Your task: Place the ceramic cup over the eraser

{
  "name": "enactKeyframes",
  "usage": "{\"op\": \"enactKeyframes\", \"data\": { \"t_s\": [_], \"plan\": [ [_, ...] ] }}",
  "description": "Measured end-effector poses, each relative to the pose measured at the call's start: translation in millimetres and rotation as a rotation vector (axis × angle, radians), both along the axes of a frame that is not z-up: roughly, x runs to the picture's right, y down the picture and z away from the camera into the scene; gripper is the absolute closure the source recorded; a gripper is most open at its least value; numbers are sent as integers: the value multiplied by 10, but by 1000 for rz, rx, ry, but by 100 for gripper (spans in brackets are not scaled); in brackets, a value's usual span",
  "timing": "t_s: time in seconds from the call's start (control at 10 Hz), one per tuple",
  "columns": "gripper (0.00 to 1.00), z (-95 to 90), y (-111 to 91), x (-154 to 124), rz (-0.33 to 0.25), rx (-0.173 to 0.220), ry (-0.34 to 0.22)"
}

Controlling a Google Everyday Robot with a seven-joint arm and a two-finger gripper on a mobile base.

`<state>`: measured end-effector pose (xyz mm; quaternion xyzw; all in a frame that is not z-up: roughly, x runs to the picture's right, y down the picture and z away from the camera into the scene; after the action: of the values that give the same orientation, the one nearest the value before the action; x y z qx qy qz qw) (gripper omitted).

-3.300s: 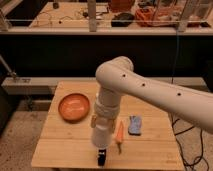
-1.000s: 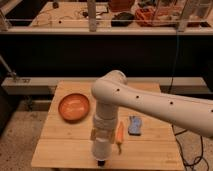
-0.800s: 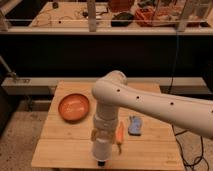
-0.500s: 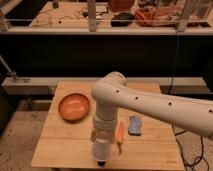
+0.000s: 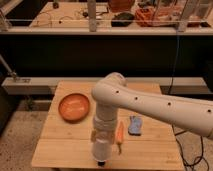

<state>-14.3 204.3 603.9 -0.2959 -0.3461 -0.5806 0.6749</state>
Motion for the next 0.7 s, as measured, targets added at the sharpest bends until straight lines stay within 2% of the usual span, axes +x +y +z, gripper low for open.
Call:
{"op": "enactKeyframes", "data": {
  "t_s": [0.3,0.7],
  "plan": [
    [88,25,12,14,0,-1,-1],
    [86,56,19,7,-6,-3,-8]
  ]
}}
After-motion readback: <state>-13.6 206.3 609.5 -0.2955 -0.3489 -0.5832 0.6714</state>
